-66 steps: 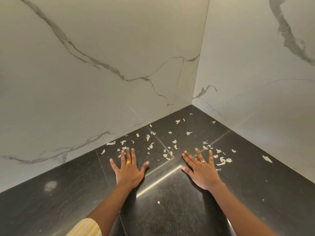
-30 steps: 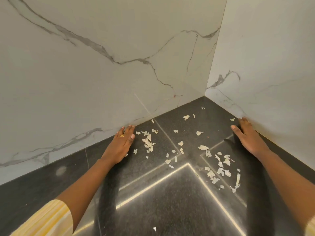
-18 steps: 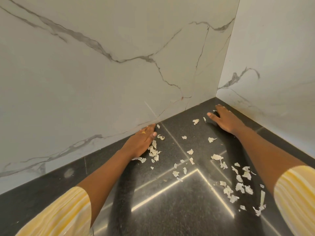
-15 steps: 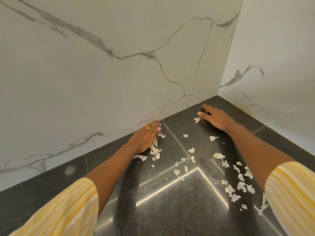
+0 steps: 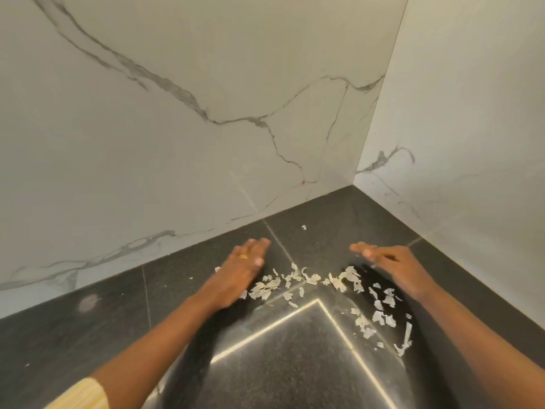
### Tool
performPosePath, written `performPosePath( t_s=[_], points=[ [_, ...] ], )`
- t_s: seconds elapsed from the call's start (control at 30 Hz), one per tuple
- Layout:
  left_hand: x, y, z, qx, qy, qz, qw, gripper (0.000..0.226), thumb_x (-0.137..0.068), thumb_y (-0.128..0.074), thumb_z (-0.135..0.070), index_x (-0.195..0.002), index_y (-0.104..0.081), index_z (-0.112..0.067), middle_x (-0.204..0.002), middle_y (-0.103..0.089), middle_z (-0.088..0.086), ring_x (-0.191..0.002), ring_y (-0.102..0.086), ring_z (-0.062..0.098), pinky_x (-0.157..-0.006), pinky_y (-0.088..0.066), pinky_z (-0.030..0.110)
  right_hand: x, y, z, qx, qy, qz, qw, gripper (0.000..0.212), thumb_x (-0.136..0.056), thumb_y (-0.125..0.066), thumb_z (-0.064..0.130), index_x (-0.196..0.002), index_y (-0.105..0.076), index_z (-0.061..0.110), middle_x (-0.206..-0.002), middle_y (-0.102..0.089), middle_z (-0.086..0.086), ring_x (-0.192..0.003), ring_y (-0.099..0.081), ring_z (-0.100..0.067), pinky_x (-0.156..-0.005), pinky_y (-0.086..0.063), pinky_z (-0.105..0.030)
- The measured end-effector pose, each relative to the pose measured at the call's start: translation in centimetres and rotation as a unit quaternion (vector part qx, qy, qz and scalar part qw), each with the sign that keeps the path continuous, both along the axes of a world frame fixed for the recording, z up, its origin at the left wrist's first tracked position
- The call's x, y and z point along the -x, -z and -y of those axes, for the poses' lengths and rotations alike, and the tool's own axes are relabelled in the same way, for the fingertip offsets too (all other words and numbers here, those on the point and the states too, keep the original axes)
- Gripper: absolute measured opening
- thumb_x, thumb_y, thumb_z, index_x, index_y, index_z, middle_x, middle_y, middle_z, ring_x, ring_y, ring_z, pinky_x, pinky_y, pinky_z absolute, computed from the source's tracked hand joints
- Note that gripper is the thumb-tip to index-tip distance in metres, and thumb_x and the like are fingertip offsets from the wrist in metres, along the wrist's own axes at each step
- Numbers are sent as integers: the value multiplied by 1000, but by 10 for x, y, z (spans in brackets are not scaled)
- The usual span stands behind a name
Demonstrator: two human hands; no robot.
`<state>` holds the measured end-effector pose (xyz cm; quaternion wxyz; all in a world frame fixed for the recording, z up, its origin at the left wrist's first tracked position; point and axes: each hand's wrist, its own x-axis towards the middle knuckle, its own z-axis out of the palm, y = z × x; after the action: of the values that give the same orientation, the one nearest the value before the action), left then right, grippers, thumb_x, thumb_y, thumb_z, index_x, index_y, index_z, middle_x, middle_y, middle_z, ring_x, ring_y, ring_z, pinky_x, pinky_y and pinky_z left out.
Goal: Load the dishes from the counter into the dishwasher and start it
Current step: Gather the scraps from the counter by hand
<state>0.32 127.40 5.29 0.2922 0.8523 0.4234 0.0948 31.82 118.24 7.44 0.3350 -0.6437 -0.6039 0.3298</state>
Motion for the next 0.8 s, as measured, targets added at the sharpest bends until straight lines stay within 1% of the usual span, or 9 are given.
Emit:
performPosePath(
  t_s=[0.07,0.13,0.2,0.33,0.43,0.5,0.6,0.7,0.8],
  points=[
    [22,8,-17,-61,-113,-68,989,69,-90,6,-60,-149,-2,-26,-158,-3,-1,-145,6,19,-115,9,40,-28,2,4,6,77,-11,997,40,-86,-42,55,-120,-56,39,-136,-48,13,-132,-35,-2,-115,-22,-33],
    [35,15,-22,-60,-240,-119,962,70,-92,1,-56,-150,-6,-18,-158,-5,1,-145,2,28,-115,5,51,-43,11,1,78,92,69,990,45,-96,-33,43,-139,-39,30,-152,-26,7,-143,-13,-8,-117,-4,-34],
    [32,18,-16,-37,-295,-134,945,69,-94,-4,-54,-149,-7,-12,-158,-3,4,-144,2,31,-115,1,54,-45,23,-10,117,62,164,978,52,-99,-24,41,-147,-24,22,-156,-12,5,-144,-4,-9,-115,0,-29],
    [4,25,-6,-77,-220,-124,965,68,-95,-7,-52,-149,-6,-11,-158,2,4,-145,5,25,-117,-5,41,-10,31,-39,84,7,244,966,56,-99,-20,44,-149,-17,18,-157,-8,4,-144,-4,-10,-115,0,-26],
    [-31,23,-2,-71,-151,-121,978,66,-96,-7,-52,-149,-1,-13,-157,5,1,-144,9,23,-117,-3,38,25,35,-50,34,-78,298,951,88,-81,3,74,-148,-15,20,-152,-3,12,-141,-2,-4,-111,2,-21],
    [-56,19,14,-66,-70,-119,988,64,-97,-8,-49,-149,2,-13,-157,7,0,-144,10,21,-117,-1,37,43,37,-48,20,-141,284,948,107,-64,14,85,-147,-18,26,-146,-4,20,-137,-2,3,-109,4,-16],
    [-69,14,36,-11,31,-48,998,79,-83,8,-63,-147,12,-16,-153,17,-2,-143,16,15,-117,7,32,52,37,-39,38,-165,125,978,87,-69,-9,88,-134,-41,40,-143,-33,16,-137,-23,-1,-115,-10,-22],
    [-44,12,35,13,-20,17,1000,88,-71,14,-69,-144,17,-20,-145,24,-8,-141,19,15,-112,14,32,49,27,-35,24,-71,6,997,64,-70,-34,85,-116,-57,47,-125,-59,9,-119,-54,-7,-105,-39,-31],
    [2,15,23,-23,-127,-63,990,81,-79,11,-62,-147,13,-17,-152,18,-2,-142,18,19,-111,16,36,42,21,-49,15,-39,44,998,51,-85,-43,62,-129,-50,35,-141,-43,12,-135,-32,-4,-115,-22,-31]
  ],
)
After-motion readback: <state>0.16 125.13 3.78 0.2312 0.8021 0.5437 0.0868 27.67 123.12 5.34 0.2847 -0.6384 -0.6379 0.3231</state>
